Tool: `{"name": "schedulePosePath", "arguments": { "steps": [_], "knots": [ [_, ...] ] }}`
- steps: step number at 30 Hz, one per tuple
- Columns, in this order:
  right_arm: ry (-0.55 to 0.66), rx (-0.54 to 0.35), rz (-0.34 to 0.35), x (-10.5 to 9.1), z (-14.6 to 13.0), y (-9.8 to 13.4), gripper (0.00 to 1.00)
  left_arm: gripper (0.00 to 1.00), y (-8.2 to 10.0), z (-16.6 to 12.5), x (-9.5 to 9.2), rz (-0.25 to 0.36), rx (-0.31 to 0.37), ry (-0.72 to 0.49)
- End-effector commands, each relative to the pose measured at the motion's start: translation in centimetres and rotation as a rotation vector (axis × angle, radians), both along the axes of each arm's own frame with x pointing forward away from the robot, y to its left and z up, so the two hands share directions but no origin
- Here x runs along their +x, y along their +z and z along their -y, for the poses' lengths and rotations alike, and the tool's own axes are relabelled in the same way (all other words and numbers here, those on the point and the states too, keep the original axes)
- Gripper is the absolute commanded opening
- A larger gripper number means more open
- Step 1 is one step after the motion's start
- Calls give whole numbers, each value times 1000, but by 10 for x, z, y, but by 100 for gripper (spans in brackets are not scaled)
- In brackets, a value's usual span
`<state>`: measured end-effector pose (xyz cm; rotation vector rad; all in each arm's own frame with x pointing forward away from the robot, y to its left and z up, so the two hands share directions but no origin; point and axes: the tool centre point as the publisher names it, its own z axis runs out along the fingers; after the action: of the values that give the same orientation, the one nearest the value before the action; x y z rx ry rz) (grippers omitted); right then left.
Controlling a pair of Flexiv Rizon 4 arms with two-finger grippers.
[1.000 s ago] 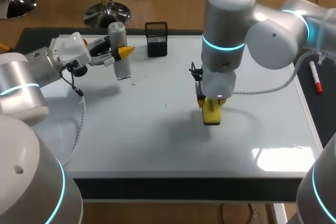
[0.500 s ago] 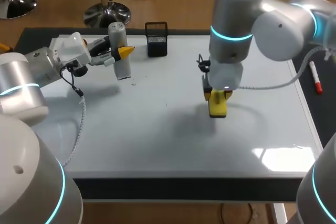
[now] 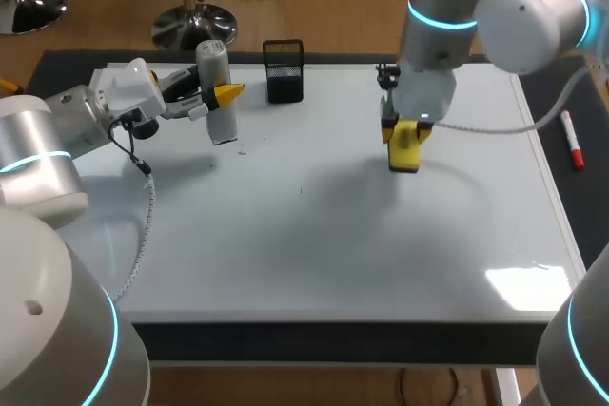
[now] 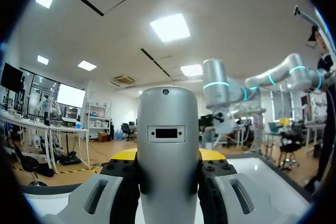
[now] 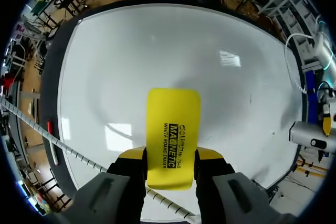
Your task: Pick up the inspection probe, press it on each red-marked spot on the whiteboard one by one, put down the probe, pick up the eraser, and wipe off all the red marks.
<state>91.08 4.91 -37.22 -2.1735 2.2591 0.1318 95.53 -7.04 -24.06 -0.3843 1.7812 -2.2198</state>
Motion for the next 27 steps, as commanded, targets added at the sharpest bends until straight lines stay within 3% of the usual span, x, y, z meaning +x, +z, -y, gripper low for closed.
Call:
{"name": "schedulePosePath", "arguments": {
  "steps": [1, 14, 27],
  "knots": [
    [2, -9, -42, 32, -6, 0, 0, 0, 1, 1, 0, 1, 0, 3],
    [17, -9, -64, 105, -29, -1, 0, 0, 1, 1, 0, 1, 0, 3],
    [89, -39, -89, 155, -57, -20, 0, 0, 1, 1, 0, 1, 0, 3]
  ]
}}
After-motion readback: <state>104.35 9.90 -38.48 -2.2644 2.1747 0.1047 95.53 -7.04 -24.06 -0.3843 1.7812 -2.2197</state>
